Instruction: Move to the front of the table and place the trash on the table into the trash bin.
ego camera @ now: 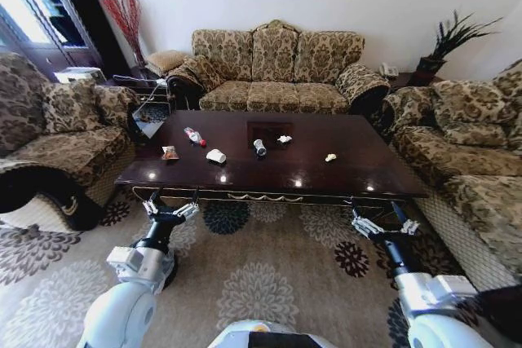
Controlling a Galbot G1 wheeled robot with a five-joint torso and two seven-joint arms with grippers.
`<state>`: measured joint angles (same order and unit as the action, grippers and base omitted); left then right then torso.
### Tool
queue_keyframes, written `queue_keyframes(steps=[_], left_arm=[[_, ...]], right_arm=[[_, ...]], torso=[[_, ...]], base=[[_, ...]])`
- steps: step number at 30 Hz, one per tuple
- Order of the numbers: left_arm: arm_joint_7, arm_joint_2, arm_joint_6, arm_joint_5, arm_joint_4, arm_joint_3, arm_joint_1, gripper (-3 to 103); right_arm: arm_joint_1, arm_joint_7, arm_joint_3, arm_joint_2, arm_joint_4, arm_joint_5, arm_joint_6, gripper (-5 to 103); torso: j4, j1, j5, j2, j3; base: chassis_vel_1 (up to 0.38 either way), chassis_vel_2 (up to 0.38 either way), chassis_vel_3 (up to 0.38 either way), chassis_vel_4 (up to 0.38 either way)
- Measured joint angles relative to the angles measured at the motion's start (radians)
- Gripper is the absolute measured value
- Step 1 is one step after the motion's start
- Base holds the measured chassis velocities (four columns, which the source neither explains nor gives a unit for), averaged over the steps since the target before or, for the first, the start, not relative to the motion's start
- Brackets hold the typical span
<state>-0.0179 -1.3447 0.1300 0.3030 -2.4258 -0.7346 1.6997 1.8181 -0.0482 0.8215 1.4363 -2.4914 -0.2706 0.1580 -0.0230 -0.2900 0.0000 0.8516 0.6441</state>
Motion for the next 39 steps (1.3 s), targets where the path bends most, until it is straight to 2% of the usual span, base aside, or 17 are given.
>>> queue_keyframes(steps=[5, 7, 10, 13, 23, 39], left_arm=[[-0.014, -0.003, 0.002, 0.004, 0.018, 0.003, -0.010, 100], [-0.014, -0.003, 0.012, 0.010, 0.018, 0.006, -0.015, 100], [-0.008, 0.000, 0.058, 0.024, 0.013, 0.017, -0.043, 100], [-0.020, -0.004, 0.063, 0.006, -0.006, 0.012, -0.037, 100], [-0.035, -0.018, 0.057, -0.006, -0.044, 0.003, -0.018, 100], [-0.038, -0.045, 0.023, -0.030, -0.052, -0.004, 0.020, 100]], right_arm=[[-0.001, 0.007, 0.001, 0.005, -0.003, 0.013, 0.007, 100], [-0.004, 0.006, 0.000, 0.007, 0.000, 0.017, 0.006, 100], [-0.015, 0.007, 0.003, 0.003, 0.019, 0.011, -0.005, 100], [-0.014, 0.011, 0.012, -0.005, 0.024, 0.002, -0.008, 100], [-0.031, 0.025, 0.011, -0.014, 0.000, -0.008, 0.028, 100], [-0.030, 0.031, 0.007, -0.026, 0.003, 0.005, 0.012, 100]], torso=[[0.0000, 0.000, -0.0001, 0.000, 0.000], [-0.0002, 0.000, 0.0000, 0.000, 0.000], [0.0004, 0.000, 0.0000, 0.000, 0.000], [0.0000, 0.000, 0.0001, 0.000, 0.000], [0.0000, 0.000, 0.0001, 0.000, 0.000], [0.0000, 0.000, 0.0000, 0.000, 0.000]], base=[[0.000, 0.000, 0.000, 0.000], [0.000, 0.000, 0.000, 0.000], [0.000, 0.000, 0.000, 0.000], [0.000, 0.000, 0.000, 0.000], [0.000, 0.000, 0.000, 0.000], [0.000, 0.000, 0.000, 0.000]])
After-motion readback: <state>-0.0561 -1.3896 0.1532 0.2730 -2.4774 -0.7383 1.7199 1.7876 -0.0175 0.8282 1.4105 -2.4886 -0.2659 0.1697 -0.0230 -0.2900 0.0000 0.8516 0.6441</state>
